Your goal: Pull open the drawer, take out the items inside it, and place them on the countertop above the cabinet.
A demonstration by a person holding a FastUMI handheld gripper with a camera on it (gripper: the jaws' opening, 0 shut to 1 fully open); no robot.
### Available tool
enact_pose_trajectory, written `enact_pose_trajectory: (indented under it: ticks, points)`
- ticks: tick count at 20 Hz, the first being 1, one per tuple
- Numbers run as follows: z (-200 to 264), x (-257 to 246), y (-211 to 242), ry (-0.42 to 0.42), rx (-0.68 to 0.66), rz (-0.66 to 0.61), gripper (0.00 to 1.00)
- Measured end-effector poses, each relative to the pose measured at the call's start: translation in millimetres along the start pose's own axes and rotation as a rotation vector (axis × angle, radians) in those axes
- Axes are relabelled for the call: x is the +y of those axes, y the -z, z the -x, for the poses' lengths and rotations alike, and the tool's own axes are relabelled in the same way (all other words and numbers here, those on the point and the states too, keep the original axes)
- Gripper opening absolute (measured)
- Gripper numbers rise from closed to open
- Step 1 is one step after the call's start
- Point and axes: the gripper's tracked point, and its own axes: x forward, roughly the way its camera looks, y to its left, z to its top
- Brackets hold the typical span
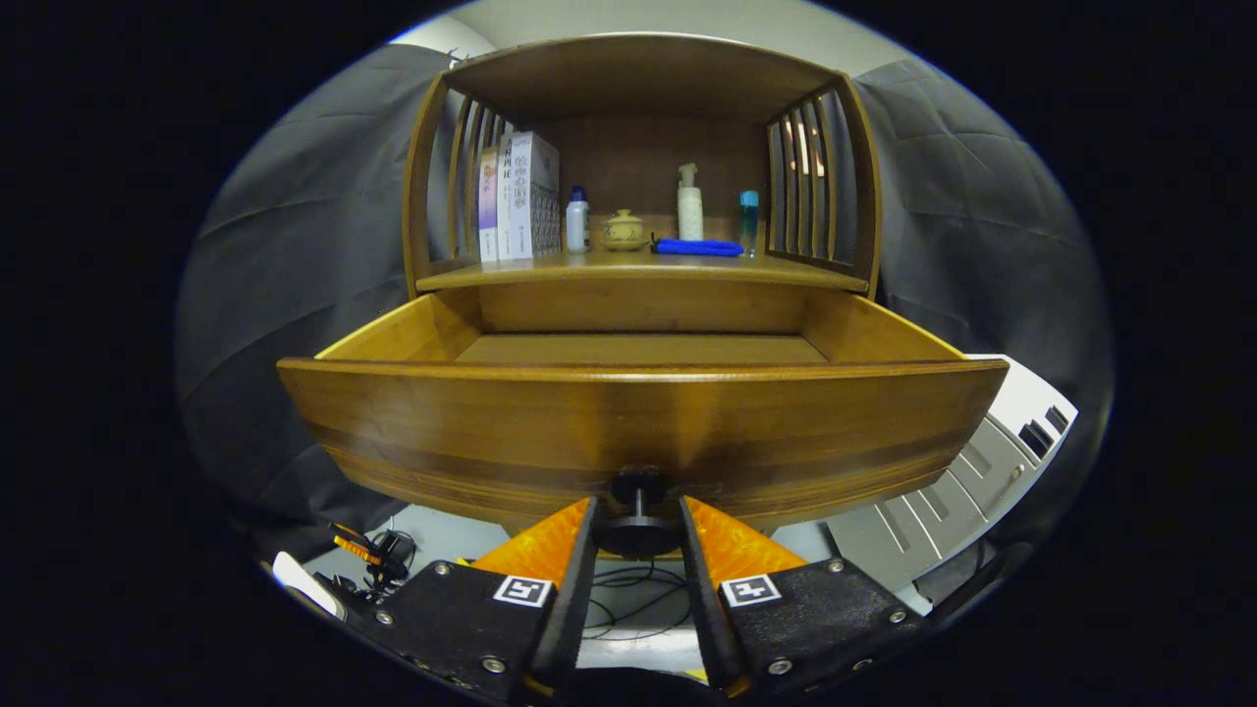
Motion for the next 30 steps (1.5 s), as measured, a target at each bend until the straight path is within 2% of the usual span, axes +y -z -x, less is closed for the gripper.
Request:
enact_pose_trajectory:
  ticks: [3, 5, 8, 12, 18, 23, 30]
  points:
    - [17, 0, -29, -0.010, -0.077, -0.073, 0.77]
    - [28, -4, -51, -0.003, -0.123, -0.076, 0.96]
    - [31, -3, -82, 0.011, -0.163, -0.023, 0.96]
    - [9, 16, -108, -0.008, -0.150, 0.020, 0.96]
    - [-47, 33, -94, 0.003, 0.030, 0.114, 0.96]
    - [-89, 27, -84, 0.043, 0.169, 0.077, 0.95]
    - [-122, 26, -40, 0.029, 0.363, 0.027, 0.95]
